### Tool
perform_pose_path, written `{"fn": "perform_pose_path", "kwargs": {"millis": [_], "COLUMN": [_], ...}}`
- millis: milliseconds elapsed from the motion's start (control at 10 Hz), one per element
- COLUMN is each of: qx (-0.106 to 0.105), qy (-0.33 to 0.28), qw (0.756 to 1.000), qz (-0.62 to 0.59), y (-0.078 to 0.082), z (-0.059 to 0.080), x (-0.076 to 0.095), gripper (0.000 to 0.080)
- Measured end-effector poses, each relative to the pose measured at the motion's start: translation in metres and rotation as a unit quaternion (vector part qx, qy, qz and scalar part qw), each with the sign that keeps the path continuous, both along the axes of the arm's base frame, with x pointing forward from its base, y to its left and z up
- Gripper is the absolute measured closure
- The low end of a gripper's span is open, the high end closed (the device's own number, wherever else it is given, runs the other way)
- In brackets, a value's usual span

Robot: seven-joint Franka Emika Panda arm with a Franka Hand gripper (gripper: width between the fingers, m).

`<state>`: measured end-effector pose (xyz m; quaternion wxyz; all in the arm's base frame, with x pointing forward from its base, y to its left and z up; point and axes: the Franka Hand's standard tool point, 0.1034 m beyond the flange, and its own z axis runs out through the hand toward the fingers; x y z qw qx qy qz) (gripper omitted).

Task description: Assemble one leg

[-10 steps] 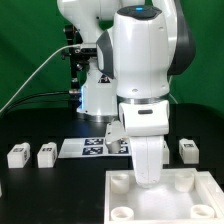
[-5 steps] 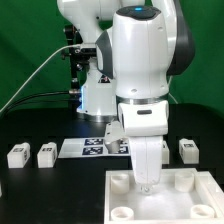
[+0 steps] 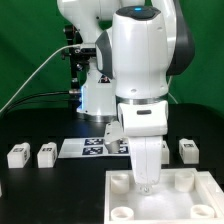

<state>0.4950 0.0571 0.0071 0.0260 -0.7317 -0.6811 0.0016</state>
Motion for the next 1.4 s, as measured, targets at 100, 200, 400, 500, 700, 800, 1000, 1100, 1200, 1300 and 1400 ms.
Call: {"fn": "perform_pose_path", "kwargs": {"millis": [100,200,400,500,700,800,1000,1100,1200,1300,1400], "qx": [0.0,-0.002,-0.009,-0.011,-0.014,-0.013,-0.01,-0.008,-0.007,-0.008,-0.01], "qy": [-0.001,-0.007,-0.01,-0.011,-0.004,-0.004,0.013,0.019,0.025,0.029,0.035], "qw": [1.0,1.0,0.998,0.997,0.975,0.964,0.894,0.87,0.841,0.813,0.772], "qz": [-0.002,-0.013,-0.053,-0.076,-0.221,-0.264,-0.447,-0.492,-0.54,-0.582,-0.635], "y": [0.0,-0.001,0.003,0.011,0.038,0.056,0.086,0.089,0.089,0.09,0.095], "z": [0.001,0.011,0.036,0.048,0.057,0.057,0.055,0.055,0.055,0.055,0.054], "x": [0.0,0.002,0.001,-0.003,-0.016,-0.021,-0.03,-0.031,-0.031,-0.031,-0.034], "gripper": [0.015,0.015,0.015,0.015,0.015,0.015,0.015,0.015,0.015,0.015,0.015]}}
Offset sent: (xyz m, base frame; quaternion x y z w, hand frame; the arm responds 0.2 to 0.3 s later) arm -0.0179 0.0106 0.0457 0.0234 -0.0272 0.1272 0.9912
